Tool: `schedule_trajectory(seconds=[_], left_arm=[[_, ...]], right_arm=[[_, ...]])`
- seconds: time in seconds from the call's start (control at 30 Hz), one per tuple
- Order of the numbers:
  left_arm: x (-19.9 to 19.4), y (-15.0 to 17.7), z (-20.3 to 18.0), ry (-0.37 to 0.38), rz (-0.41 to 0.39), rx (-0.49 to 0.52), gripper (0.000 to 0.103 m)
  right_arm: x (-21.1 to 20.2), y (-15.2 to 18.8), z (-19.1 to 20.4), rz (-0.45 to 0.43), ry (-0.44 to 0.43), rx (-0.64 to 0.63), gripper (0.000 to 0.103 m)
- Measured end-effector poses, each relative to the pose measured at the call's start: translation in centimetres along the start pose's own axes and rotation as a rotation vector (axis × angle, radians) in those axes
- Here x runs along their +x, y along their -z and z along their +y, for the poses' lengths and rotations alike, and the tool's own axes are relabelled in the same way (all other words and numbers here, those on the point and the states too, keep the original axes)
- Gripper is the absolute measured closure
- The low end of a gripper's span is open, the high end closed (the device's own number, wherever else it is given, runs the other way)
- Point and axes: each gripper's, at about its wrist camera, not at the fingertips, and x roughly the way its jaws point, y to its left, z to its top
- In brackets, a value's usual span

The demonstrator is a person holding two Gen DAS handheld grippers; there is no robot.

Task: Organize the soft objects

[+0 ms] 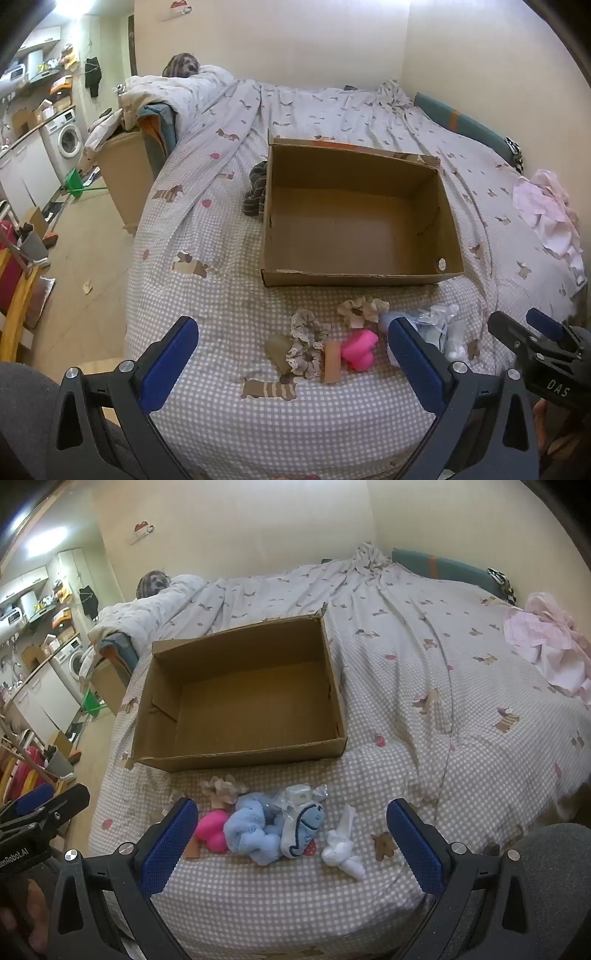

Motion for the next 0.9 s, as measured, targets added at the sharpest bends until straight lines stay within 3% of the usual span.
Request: schedule_trajectory(seconds=[0.9], left_arm=[[0.6,0.2,0.6,-0.008,0.010,-0.002,0.001]], right_arm=[[0.0,0.0,0.2,0.005,0.008,-0.010,0.000]])
